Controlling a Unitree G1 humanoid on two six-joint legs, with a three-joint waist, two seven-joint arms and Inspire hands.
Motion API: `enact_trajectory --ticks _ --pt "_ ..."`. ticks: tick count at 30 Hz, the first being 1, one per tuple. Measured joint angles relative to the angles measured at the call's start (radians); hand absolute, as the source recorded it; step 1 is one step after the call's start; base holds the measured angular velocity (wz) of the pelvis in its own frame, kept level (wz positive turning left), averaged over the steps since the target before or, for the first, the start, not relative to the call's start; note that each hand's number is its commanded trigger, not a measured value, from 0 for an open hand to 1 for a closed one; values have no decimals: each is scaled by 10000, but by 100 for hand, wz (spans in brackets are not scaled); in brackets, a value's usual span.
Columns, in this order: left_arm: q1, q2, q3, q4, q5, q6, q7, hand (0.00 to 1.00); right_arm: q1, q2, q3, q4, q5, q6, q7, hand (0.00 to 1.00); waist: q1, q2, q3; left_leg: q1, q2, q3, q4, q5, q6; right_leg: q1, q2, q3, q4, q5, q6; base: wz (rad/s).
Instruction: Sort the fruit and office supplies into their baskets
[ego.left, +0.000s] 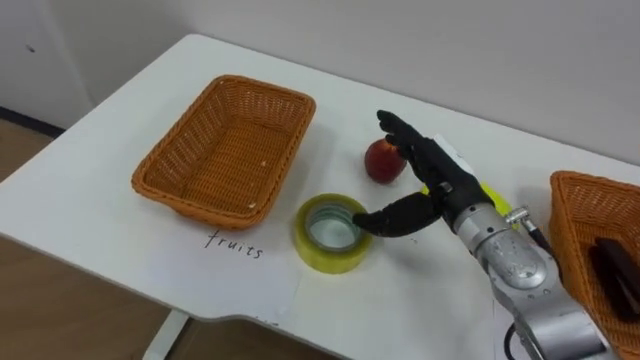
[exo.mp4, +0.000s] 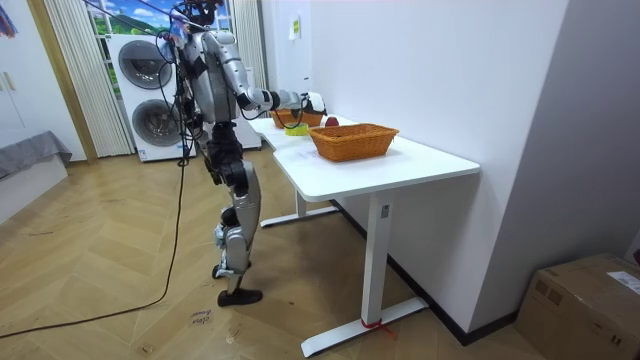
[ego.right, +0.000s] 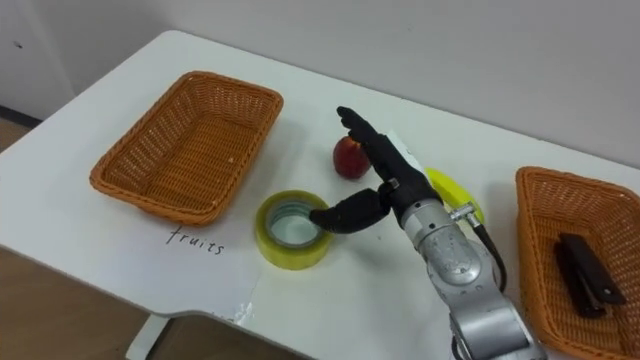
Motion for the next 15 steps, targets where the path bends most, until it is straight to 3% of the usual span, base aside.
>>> enact_trajectory --ticks 5,15 --pt "19 0 -5 0 0 51 -1 0 -304 2 171 419 156 7 -118 0 42 34 29 -161 -42 -147 26 17 27 -54 -20 -44 -6 -12 10 8" --pt "-47 1 0 -1 -4 41 -22 0 -779 96 423 1124 143 -13 -433 0 50 -114 42 -235 -96 -233 11 33 50 -134 -85 -190 0 -29 47 1"
